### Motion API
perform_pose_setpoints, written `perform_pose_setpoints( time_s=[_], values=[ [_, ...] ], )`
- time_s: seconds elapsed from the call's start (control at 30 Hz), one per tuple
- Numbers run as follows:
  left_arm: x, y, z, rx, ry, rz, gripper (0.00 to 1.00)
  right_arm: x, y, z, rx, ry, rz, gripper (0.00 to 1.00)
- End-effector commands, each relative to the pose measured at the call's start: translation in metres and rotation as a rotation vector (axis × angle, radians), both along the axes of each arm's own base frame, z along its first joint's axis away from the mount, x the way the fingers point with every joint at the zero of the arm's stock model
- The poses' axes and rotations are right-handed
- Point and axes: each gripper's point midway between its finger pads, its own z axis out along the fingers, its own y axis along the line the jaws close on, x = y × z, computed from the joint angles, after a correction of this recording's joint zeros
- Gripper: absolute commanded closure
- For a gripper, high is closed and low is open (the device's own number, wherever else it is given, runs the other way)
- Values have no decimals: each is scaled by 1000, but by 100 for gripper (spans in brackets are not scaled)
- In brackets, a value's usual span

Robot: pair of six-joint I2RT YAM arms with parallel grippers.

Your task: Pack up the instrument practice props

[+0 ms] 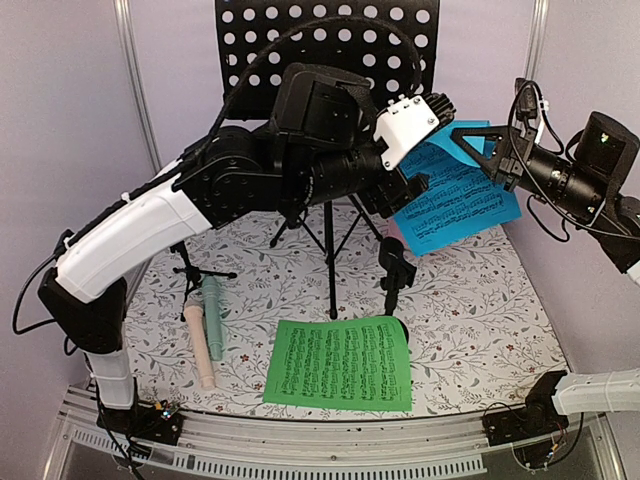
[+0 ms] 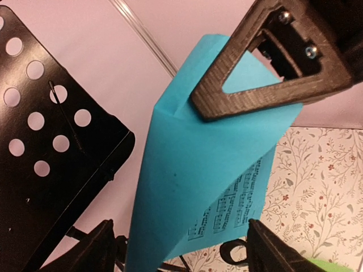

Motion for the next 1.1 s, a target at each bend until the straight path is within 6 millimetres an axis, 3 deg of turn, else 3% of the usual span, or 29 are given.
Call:
perform_pose_setpoints(
  time_s=[0.0, 0.23, 0.57, 0.67, 0.83, 0.93, 1.07],
  values=[
    [27, 19, -5, -6, 36, 112, 25, -7, 2, 0, 6, 5, 29, 100],
    [24, 13, 0, -4, 15, 55, 39, -7, 3, -4, -3, 24, 32, 100],
    [10, 6, 2, 15, -35, 18, 88, -1, -1, -2, -4, 31, -6, 100],
    [7, 6, 4, 8, -41, 15, 99, -1, -2, 2, 0, 11, -14, 85],
    [2, 8, 11, -25, -29, 2, 100, -1, -6, 12, 8, -32, -36, 58],
    [-1, 16, 28, -89, -16, 1, 100, -1, -11, 19, 12, -71, -63, 45],
    [0, 37, 52, -184, 13, 30, 100, -2, -23, 25, 21, -115, -119, 35]
  ],
)
